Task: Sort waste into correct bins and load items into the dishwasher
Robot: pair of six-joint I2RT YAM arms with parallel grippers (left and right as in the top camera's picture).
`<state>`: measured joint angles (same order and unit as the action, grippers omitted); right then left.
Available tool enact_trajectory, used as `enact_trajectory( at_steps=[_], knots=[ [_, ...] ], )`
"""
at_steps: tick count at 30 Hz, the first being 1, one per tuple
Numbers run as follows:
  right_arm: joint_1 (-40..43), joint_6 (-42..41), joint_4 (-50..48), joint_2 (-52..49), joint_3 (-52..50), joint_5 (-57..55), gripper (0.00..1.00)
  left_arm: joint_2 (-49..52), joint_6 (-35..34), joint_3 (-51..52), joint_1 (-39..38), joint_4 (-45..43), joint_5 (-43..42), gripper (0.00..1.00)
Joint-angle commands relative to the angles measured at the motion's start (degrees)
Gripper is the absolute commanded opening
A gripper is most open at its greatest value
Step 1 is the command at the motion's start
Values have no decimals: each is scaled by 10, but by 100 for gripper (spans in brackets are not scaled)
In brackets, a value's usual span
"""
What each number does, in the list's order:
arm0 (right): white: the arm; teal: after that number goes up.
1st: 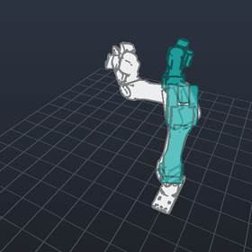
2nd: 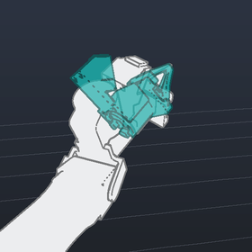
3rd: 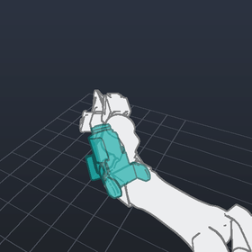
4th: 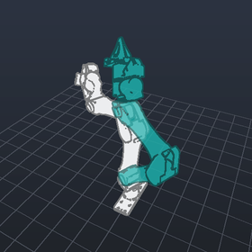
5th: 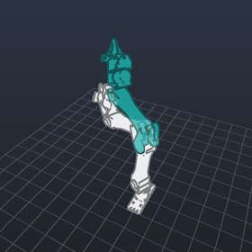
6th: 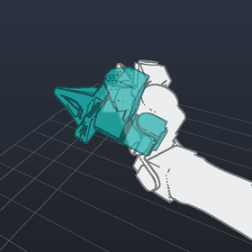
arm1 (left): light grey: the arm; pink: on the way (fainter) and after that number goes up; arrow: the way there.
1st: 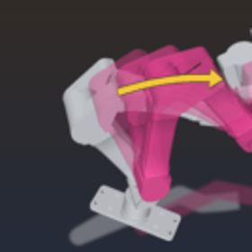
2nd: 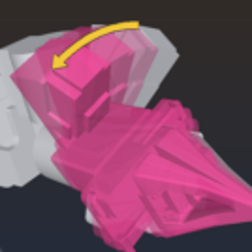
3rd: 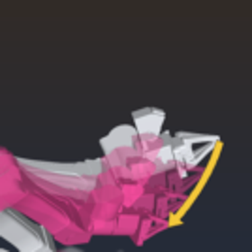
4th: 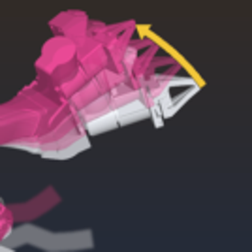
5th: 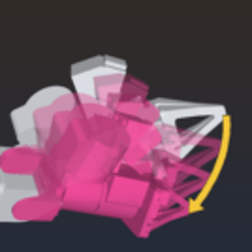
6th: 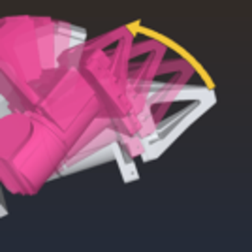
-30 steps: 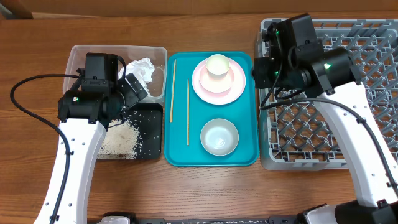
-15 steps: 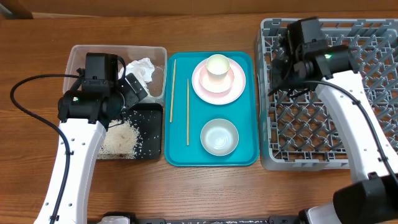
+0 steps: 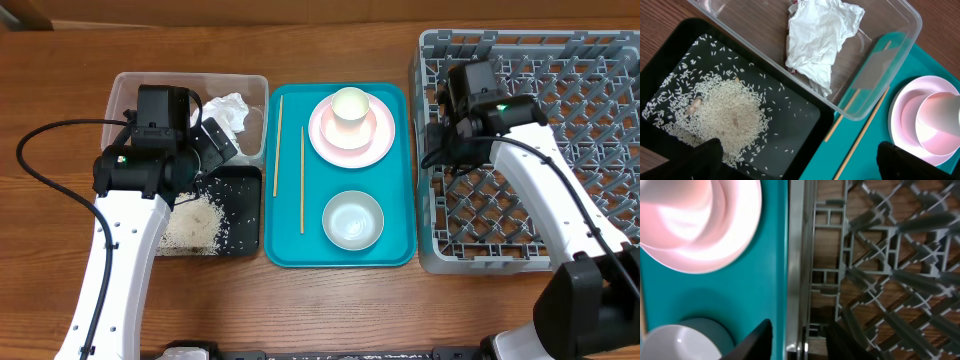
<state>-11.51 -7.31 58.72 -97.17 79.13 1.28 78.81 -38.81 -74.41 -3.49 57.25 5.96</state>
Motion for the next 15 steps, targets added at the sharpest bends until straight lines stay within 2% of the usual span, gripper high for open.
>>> enact_trajectory(
  at_steps=[1, 7, 15],
  knots=[
    [1, 2, -4, -3, -16, 3, 35, -4, 9, -7, 1, -1, -2, 100],
    [1, -2, 18, -3, -27, 35, 28, -4, 9, -7, 1, -1, -2, 100],
    [0, -34, 59, -4, -32, 63, 28, -4, 9, -7, 1, -1, -3, 100]
  ],
)
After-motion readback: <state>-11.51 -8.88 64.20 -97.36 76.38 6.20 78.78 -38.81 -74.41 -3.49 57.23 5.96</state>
